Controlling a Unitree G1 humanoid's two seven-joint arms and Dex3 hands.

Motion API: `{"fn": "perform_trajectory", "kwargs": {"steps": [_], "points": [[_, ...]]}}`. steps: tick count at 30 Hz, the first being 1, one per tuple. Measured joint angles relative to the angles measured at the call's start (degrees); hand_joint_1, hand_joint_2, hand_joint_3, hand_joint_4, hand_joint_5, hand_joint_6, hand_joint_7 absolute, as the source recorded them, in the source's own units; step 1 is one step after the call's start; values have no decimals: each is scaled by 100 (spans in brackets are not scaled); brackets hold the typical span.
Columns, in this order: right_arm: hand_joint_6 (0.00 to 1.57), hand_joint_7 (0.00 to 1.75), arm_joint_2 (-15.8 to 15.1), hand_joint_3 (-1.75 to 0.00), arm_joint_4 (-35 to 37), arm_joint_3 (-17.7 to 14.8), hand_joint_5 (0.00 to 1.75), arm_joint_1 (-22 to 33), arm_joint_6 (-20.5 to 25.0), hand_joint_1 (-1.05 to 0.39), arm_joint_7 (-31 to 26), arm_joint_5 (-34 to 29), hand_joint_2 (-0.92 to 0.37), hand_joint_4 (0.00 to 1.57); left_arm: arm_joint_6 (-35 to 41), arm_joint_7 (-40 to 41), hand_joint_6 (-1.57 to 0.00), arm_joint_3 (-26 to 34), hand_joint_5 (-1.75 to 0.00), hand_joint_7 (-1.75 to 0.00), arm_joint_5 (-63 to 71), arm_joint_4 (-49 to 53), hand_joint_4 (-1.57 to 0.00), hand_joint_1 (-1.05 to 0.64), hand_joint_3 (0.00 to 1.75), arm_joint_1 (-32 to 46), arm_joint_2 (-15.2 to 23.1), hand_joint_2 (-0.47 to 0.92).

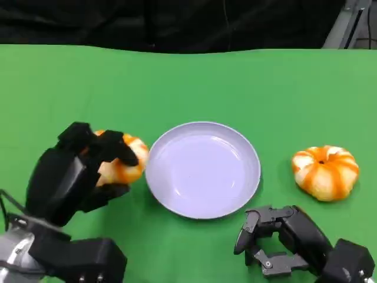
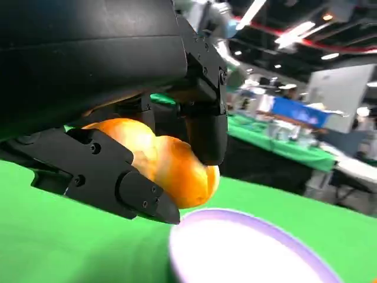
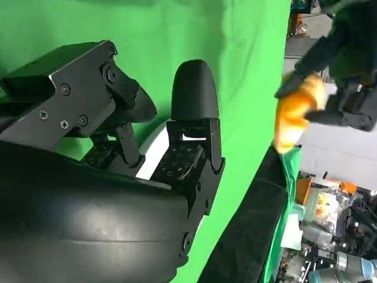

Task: Grasp the bread from the table and place it into the plate.

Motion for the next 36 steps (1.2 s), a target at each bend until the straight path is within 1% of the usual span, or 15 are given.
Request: {"fn": "perform_trajectory", "kwargs": {"steps": [10, 12, 13, 19, 20, 22, 25, 26, 27, 32, 36], "points": [[97, 109, -1, -107, 4, 41, 137, 0, -5, 23, -64, -40, -58, 101, -52, -109, -49, -56, -175, -152, 30, -50, -52, -11, 1, -276, -16, 89], [98, 109, -3, -106, 10, 48, 137, 0, -9, 21, -71, -41, -58, 101, -49, -137, -52, -66, -175, -149, 38, -53, -54, -10, 1, -305, -33, 86], [98, 109, -3, -106, 13, 48, 137, 0, -11, 20, -86, -43, -58, 101, -48, -152, -57, -82, -173, -142, 48, -61, -56, -10, 1, -330, -51, 85], [98, 109, -3, -105, 16, 84, 137, -3, -12, 21, -102, -51, -59, 100, -56, -291, -57, -248, -175, -144, 103, -90, -55, -11, 0, -568, -214, 82], [99, 109, -4, -104, 16, 89, 137, -3, -13, 21, -102, -51, -60, 101, -58, -309, -60, -266, -174, -138, 124, -87, -56, -12, 0, -605, -230, 83], [99, 108, -5, -104, 18, 93, 136, -3, -18, 22, -109, -57, -60, 101, -59, -394, -63, -304, -173, -133, 147, -62, -56, -11, 0, -698, -270, 83], [99, 108, -2, -104, 16, 106, 136, -3, -21, 22, -153, -104, -60, 101, -113, -536, -63, -403, -174, -130, 131, 32, -55, -12, 0, -813, -359, 84], [99, 108, -2, -104, 16, 110, 136, -3, -21, 23, -160, -117, -60, 101, -147, -578, -58, -425, -174, -140, 128, 64, -53, -11, 0, -833, -390, 84], [99, 108, -2, -104, 16, 112, 135, -3, -21, 22, -174, -128, -60, 101, -172, -610, -55, -438, -174, -144, 114, 103, -52, -11, 0, -849, -420, 84], [100, 108, -2, -105, 14, 119, 135, -3, -20, 23, -266, -216, -59, 101, -277, -635, -45, -532, -175, -155, 79, 442, -49, -11, 1, -976, -537, 87], [100, 108, 2, -107, 14, 125, 135, -3, -27, 23, -324, -236, -59, 101, -391, -634, -42, -649, -175, -158, 84, 772, -47, -11, 1, -1107, -624, 88]]}}
